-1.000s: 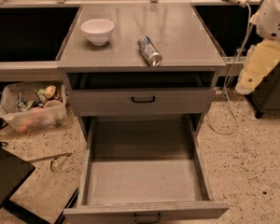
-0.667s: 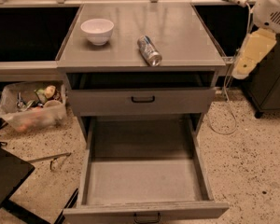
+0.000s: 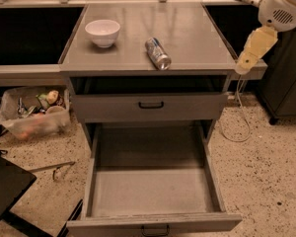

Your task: Place redbull can into middle drawer

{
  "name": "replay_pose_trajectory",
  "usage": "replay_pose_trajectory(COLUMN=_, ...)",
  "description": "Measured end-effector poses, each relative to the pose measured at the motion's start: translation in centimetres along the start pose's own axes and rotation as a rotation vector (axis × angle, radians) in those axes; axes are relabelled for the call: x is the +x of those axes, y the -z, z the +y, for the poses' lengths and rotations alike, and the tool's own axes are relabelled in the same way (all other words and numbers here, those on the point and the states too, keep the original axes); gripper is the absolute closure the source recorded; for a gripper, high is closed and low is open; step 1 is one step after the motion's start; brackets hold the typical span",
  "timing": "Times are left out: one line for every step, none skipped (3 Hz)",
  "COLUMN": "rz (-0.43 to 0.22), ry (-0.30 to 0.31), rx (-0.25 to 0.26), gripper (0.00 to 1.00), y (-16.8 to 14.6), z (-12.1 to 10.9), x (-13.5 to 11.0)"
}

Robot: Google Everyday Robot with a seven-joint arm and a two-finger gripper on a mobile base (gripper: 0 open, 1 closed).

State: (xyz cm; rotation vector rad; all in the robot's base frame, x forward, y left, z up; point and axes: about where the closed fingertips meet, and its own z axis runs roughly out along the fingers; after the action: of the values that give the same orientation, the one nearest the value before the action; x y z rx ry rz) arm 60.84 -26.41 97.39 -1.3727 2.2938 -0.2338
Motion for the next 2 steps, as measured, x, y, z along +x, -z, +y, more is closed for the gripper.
replay_pose_trajectory(rz=-0.023, ry=-0.028, rx=-0.014, gripper=0.00, y=-0.8, z=0.1, x=-0.6)
replay_pose_trajectory(rz=-0.107, ry=-0.097, rx=-0.059, gripper=0.00, y=-2.7, z=0.6, x=-3.5)
